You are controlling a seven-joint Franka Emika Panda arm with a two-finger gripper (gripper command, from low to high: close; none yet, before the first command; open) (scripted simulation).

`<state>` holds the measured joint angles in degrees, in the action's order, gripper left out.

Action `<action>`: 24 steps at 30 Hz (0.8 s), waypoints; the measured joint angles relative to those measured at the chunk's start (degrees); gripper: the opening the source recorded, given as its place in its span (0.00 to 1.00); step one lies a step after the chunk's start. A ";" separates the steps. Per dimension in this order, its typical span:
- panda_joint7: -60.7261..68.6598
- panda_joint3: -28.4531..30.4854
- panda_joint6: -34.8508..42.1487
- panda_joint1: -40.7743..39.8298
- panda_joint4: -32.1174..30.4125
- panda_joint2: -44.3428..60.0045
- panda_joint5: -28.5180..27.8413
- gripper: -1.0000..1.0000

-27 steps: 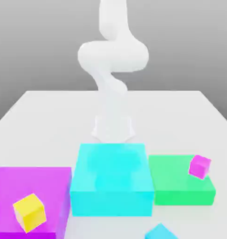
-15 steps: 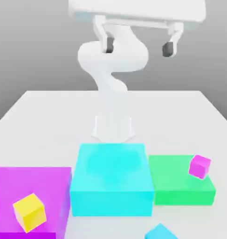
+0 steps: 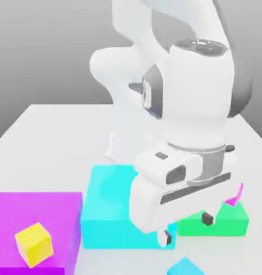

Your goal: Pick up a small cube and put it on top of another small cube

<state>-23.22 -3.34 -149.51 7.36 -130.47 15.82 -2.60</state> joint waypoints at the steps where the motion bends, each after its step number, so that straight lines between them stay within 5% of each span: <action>1: 0.74 -0.29 -0.58 0.07 0.05 2.08 -0.12 0.50; 6: 0.96 0.19 -7.53 0.79 1.70 12.46 -1.22 0.50; 7: 0.89 0.32 -8.42 0.90 1.92 13.61 -1.35 0.00; 14: 0.89 0.26 -8.21 0.85 1.88 13.44 -1.35 0.00; 24: 9.55 -5.87 2.09 3.72 -7.28 -5.87 -1.44 0.00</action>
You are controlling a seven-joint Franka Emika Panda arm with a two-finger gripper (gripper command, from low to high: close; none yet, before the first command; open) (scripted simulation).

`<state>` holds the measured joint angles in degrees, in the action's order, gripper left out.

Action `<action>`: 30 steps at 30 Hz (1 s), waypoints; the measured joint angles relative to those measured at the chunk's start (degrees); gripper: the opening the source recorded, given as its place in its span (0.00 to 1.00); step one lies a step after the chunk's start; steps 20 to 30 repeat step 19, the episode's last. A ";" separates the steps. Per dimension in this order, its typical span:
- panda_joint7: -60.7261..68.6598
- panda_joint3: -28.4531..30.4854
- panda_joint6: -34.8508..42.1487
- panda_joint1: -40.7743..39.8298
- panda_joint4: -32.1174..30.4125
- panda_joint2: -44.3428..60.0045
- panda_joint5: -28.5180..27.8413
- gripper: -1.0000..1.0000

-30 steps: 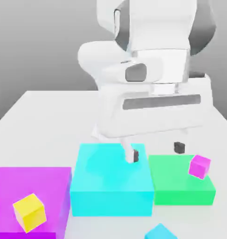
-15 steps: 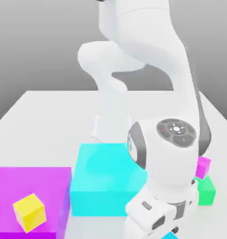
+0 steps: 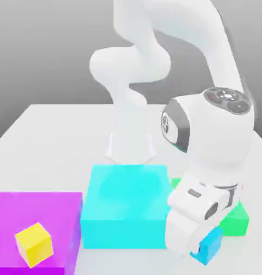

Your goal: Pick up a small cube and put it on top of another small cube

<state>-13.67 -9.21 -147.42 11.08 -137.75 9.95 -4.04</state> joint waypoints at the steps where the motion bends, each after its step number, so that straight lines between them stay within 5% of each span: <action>1: 1.88 -1.07 0.64 0.64 -1.43 -2.08 0.31 0.00; 10: 22.51 -5.57 6.05 12.33 -14.14 -20.65 8.31 0.00; 14: 22.94 -6.22 -1.15 12.97 -16.45 -15.64 7.03 0.00; 15: 22.27 -6.20 -3.51 12.84 -16.84 -13.61 6.05 1.00; 30: 22.27 -6.20 -3.51 12.84 -16.84 -13.61 6.05 1.00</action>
